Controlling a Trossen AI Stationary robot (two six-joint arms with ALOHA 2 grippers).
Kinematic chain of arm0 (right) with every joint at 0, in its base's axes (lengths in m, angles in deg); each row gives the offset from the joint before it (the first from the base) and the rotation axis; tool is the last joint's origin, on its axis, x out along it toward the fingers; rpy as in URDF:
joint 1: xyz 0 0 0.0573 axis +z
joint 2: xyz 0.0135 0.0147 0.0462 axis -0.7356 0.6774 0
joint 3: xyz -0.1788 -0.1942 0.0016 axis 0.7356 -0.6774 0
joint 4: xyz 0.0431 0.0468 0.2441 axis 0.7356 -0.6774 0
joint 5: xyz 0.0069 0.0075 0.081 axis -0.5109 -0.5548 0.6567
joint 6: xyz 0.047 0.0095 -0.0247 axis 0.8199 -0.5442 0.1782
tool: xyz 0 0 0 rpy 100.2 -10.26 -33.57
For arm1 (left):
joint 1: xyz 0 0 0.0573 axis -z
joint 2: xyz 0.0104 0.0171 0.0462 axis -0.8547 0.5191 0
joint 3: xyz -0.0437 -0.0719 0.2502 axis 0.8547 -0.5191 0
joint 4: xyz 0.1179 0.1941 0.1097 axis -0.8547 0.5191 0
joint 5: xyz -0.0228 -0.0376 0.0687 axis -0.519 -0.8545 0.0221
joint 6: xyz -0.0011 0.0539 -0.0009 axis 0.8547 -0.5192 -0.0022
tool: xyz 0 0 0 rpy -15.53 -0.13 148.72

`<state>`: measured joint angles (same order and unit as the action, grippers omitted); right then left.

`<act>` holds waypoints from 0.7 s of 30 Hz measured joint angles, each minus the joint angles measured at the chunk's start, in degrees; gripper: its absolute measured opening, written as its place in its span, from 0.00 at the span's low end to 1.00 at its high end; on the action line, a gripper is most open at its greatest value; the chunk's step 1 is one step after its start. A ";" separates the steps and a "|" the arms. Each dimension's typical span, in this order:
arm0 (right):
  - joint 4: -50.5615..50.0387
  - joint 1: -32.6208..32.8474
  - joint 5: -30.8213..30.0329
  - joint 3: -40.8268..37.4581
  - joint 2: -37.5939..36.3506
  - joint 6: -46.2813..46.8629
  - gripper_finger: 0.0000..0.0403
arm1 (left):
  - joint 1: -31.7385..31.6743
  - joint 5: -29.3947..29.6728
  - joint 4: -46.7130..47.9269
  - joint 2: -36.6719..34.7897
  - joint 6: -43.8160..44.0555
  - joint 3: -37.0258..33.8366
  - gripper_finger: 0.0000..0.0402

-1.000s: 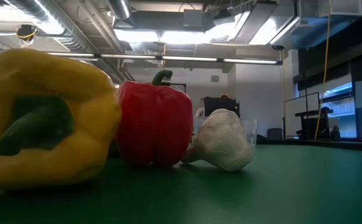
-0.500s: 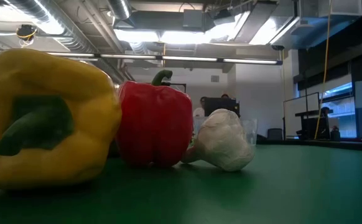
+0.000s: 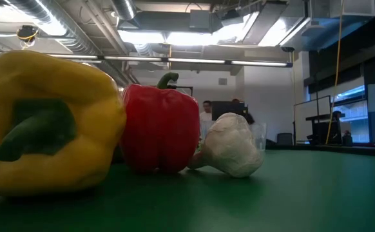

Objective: Sort produce into baskets
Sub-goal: Put the lemon into the black bin

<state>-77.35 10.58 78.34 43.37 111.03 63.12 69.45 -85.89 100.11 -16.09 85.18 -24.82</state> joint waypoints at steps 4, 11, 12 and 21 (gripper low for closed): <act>0.02 2.61 2.55 -3.66 -1.84 5.24 0.41 | 0.00 0.36 0.02 0.00 -0.33 -0.02 0.83; 0.14 7.26 2.45 -6.67 -3.58 13.94 0.41 | 0.00 1.18 0.04 0.00 -0.96 -0.02 0.83; 0.19 7.58 1.99 -6.67 -3.58 14.04 0.41 | 0.00 1.19 0.04 0.00 -0.97 -0.02 0.83; 0.04 7.53 -3.47 -6.67 -3.58 11.27 0.43 | 0.00 1.68 0.09 0.00 -1.02 -0.02 0.83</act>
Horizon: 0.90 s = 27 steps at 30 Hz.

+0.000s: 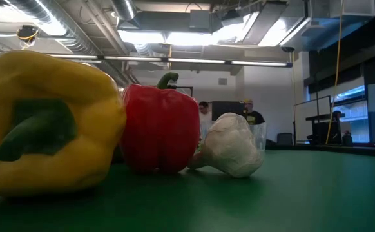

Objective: Sort produce into baskets
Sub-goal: Put the lemon into the black bin

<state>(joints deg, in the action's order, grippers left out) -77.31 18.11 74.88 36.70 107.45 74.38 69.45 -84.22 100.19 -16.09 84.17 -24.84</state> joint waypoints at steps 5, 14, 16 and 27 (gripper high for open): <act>-0.04 0.16 0.80 0.00 0.00 -0.47 0.54 | 0.00 0.18 0.04 0.00 -0.02 -0.02 0.83; -0.04 0.16 1.03 0.02 0.00 -0.71 0.62 | 0.00 1.02 0.04 0.00 0.07 -0.02 0.83; -0.04 0.14 1.03 0.02 0.00 -0.71 0.63 | 0.00 1.04 0.04 0.00 0.31 -0.02 0.83; -0.04 0.14 -3.07 0.04 0.02 -0.75 0.63 | 0.16 2.43 16.98 1.50 5.65 -0.04 0.83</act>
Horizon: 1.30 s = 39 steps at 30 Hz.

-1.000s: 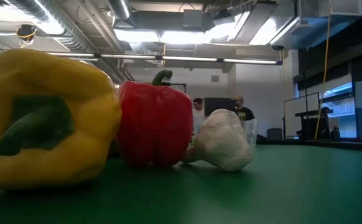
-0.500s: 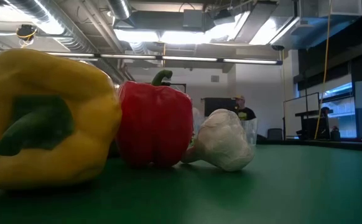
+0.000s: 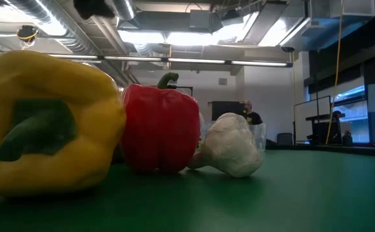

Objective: Sort produce into baskets
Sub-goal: Put the lemon into the black bin

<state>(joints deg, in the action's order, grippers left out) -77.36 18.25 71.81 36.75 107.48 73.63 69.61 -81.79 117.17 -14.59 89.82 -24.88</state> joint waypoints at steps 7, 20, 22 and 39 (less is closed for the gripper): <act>0.00 -0.43 -0.53 0.02 0.00 0.00 0.63 | -0.25 6.28 8.53 6.08 7.65 0.00 0.83; 0.07 -0.37 -1.95 0.02 0.02 0.11 0.63 | 3.27 8.81 3.30 15.78 13.11 -4.89 0.83; 0.12 -0.37 -1.95 0.02 0.02 0.15 0.63 | 3.58 8.99 2.57 14.73 15.19 -8.30 0.83; 1.41 -0.38 -2.43 0.02 0.04 0.26 0.63 | 8.31 13.94 -17.41 11.48 26.96 -27.04 0.83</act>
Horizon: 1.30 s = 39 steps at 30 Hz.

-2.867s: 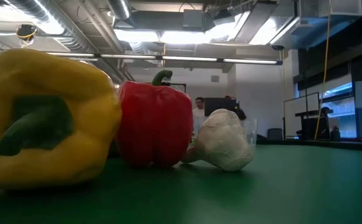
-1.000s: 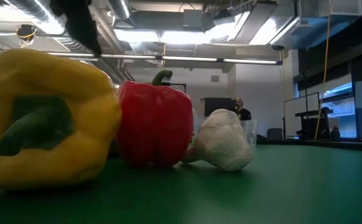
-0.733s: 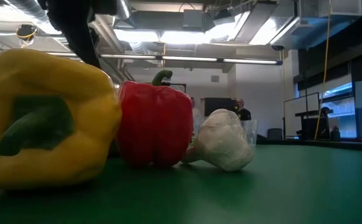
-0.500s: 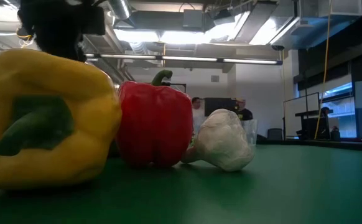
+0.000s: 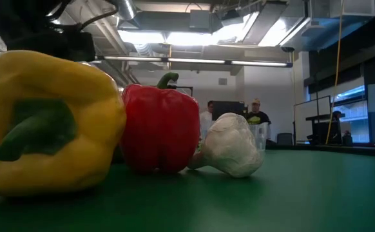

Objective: Sort produce into baskets
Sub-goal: Put the lemon into the black bin

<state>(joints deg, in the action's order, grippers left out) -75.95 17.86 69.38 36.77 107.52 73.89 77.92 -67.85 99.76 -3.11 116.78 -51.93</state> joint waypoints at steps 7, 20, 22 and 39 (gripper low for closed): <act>0.01 -0.01 -0.86 0.00 0.00 -0.02 0.63 | 1.21 2.71 -3.52 0.11 1.21 -3.84 0.83; -0.04 -0.01 -0.87 0.00 0.00 -0.02 0.63 | 0.95 2.95 -9.24 0.11 1.33 -8.25 0.83; -0.01 -0.01 -1.13 0.00 0.00 -0.02 0.63 | 0.93 3.01 -10.99 0.11 1.11 -9.16 0.83; 0.07 -0.10 -2.38 0.00 0.00 0.00 0.63 | 0.47 4.19 -15.49 0.11 -2.76 -11.23 0.65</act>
<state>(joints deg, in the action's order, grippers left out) -75.88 17.77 67.00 36.77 107.52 73.89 78.39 -63.66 84.27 -3.00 114.01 -63.15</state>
